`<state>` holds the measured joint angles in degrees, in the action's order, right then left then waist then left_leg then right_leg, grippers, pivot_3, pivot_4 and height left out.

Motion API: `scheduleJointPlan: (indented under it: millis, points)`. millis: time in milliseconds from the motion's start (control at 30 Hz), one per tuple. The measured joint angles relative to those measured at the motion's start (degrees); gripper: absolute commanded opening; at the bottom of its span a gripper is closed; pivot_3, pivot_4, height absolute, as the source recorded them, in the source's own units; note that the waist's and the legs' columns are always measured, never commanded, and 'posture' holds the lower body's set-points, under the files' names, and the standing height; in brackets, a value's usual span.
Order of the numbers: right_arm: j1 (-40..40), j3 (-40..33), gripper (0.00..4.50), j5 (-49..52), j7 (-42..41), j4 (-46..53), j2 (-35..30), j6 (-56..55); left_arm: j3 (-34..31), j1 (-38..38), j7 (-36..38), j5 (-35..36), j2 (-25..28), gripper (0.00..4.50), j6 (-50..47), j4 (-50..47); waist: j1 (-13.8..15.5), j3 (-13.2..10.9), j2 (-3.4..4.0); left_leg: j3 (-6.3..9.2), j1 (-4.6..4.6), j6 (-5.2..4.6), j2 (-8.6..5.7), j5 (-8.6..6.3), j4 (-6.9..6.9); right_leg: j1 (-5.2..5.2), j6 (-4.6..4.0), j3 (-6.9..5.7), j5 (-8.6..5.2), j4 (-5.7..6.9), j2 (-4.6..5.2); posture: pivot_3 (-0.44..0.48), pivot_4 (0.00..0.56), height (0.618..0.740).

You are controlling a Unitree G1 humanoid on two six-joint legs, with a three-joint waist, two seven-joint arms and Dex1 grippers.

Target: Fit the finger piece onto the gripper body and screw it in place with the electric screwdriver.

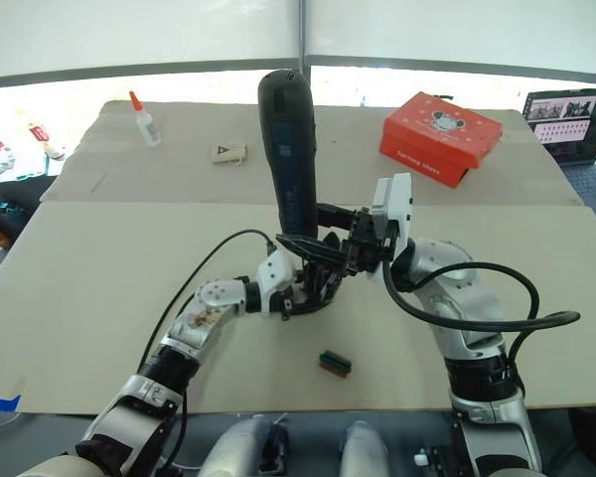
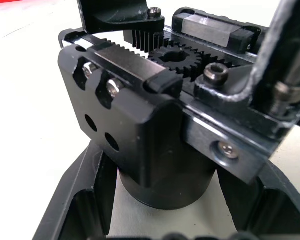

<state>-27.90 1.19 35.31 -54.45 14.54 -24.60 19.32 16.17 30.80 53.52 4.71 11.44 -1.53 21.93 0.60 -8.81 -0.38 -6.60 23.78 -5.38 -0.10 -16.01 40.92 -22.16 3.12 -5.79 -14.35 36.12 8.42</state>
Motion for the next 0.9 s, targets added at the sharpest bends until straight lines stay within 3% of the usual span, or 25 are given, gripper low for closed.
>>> scheduleJointPlan:
  millis: [900]
  points:
    - [-0.48,3.0,1.94,-0.11,2.12,-0.51,-1.57,0.13,0.02,0.34,0.01,-0.08,0.04,2.33,0.0,1.11,-0.02,0.32,0.01,0.0,-0.27,0.0,0.06,-0.01,-0.07,0.14,-0.01,0.08,0.0,-0.07,0.03,0.0,0.15,0.74]
